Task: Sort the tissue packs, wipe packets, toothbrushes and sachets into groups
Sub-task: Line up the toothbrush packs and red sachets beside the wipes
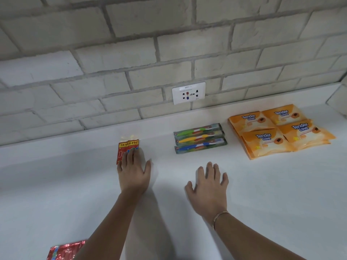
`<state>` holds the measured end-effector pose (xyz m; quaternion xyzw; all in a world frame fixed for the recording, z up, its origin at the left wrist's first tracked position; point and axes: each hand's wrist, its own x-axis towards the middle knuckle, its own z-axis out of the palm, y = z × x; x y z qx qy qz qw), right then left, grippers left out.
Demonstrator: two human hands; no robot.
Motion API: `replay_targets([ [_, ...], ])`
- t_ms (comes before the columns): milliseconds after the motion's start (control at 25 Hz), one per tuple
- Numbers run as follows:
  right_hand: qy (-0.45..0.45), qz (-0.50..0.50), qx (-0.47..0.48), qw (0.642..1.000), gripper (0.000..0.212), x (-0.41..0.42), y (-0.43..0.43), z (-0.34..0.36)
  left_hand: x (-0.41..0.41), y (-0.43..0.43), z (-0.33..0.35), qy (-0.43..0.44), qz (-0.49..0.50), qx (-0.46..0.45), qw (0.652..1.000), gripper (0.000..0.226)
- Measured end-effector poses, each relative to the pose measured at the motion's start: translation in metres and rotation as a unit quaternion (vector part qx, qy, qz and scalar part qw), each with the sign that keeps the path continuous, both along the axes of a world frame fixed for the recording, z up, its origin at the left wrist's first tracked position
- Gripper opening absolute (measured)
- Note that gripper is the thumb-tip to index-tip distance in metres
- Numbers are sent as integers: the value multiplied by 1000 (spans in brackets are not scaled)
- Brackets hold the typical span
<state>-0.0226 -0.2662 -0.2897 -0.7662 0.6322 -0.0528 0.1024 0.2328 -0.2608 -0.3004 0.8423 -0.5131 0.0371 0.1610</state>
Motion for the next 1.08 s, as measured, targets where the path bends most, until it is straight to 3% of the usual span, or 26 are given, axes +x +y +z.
replay_targets([
  [240, -2, 2, 7, 1000, 66, -1, -2, 3, -2, -2, -1, -8, 23, -9, 1000, 73],
  [520, -26, -1, 12, 1000, 65, 0, -10, 5, -9, 7, 7, -40, -28, -30, 998, 49],
  [760, -21, -9, -4, 1000, 65, -9, -4, 2, -35, 87, 7, 52, -69, -6, 996, 36],
  [880, -25, -11, -28, 999, 64, -10, -4, 1, -11, 142, 16, 14, -88, 3, 996, 33],
  [1080, -23, -3, -36, 999, 64, -2, 3, -3, 73, 236, 41, -46, -2, 88, 995, 32],
])
